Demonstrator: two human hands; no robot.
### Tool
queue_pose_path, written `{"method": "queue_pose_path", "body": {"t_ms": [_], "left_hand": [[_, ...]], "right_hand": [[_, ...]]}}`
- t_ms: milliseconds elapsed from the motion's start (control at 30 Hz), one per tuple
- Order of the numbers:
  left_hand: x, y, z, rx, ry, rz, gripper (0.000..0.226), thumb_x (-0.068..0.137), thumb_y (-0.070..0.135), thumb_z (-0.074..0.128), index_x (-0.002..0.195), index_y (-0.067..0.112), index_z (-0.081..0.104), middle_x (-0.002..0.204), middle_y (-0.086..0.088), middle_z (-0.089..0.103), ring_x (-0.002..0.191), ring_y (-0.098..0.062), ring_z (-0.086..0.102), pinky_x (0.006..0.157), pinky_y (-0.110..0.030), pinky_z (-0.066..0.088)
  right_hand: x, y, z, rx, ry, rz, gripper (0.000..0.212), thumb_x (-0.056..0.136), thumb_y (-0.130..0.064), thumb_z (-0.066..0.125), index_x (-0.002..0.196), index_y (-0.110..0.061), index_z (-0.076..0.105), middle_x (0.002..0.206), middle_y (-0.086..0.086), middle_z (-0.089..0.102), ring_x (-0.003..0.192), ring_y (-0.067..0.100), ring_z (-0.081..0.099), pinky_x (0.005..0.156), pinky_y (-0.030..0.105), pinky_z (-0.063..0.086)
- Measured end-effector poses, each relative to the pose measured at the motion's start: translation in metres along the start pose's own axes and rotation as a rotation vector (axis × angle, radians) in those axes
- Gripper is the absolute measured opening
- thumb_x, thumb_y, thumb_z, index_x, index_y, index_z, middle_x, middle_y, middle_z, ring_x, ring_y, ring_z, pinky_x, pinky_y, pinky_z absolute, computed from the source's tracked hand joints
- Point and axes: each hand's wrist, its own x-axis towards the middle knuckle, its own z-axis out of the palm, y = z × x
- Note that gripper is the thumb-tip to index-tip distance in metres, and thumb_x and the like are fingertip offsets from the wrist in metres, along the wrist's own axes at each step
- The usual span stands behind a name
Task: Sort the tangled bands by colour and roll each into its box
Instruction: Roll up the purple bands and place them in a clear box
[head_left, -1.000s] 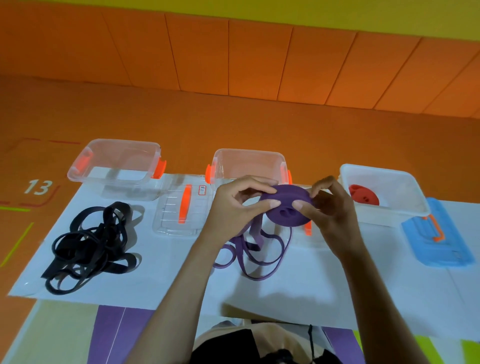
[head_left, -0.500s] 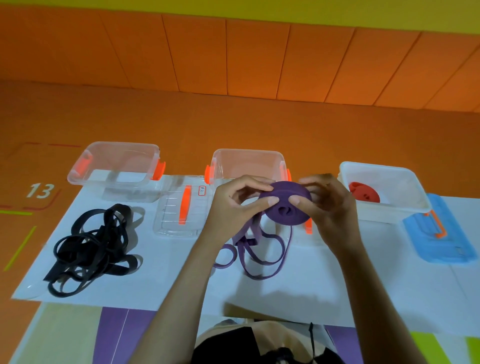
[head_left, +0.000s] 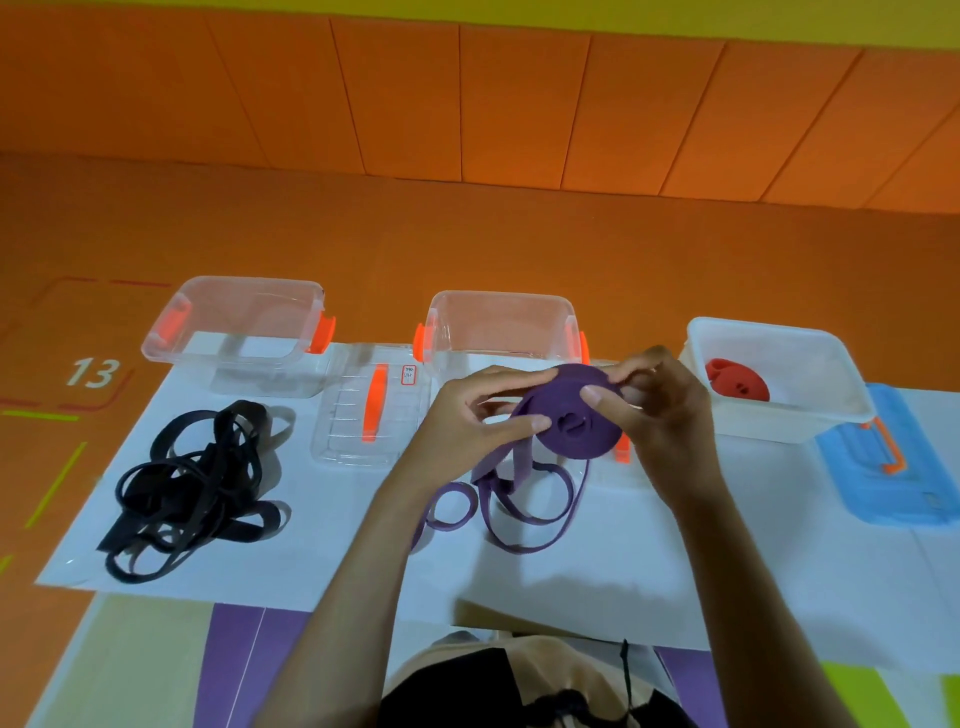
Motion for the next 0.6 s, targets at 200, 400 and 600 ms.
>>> {"method": "queue_pose_path", "body": {"t_ms": [200, 400, 600], "left_hand": [[-0.001, -0.003, -0.003, 0.013, 0.044, 0.002, 0.035, 0.08, 0.009, 0.091, 0.11, 0.023, 0.079, 0.101, 0.006, 0.08, 0.094, -0.014, 0.076, 0.084, -0.02, 0.058], [0.0, -0.006, 0.005, 0.002, 0.099, 0.049, 0.031, 0.083, 0.006, 0.088, 0.109, 0.019, 0.08, 0.109, 0.004, 0.079, 0.105, -0.016, 0.075, 0.089, -0.02, 0.057], [0.001, -0.015, -0.008, 0.061, 0.03, -0.049, 0.036, 0.082, 0.01, 0.089, 0.115, 0.023, 0.082, 0.112, 0.004, 0.08, 0.108, -0.012, 0.074, 0.09, -0.02, 0.056]], "right_hand": [[0.0, 0.012, -0.004, 0.118, -0.179, 0.072, 0.021, 0.086, -0.021, 0.083, 0.103, -0.023, 0.071, 0.109, 0.007, 0.073, 0.104, 0.03, 0.074, 0.072, 0.041, 0.064], [0.004, 0.003, 0.003, 0.117, -0.048, 0.052, 0.024, 0.078, -0.034, 0.087, 0.091, -0.033, 0.066, 0.093, 0.003, 0.074, 0.092, 0.032, 0.077, 0.06, 0.036, 0.063], [-0.001, 0.019, 0.0, 0.089, -0.157, 0.08, 0.025, 0.088, -0.017, 0.078, 0.112, -0.02, 0.071, 0.112, 0.002, 0.072, 0.107, 0.031, 0.072, 0.075, 0.052, 0.065]]}}
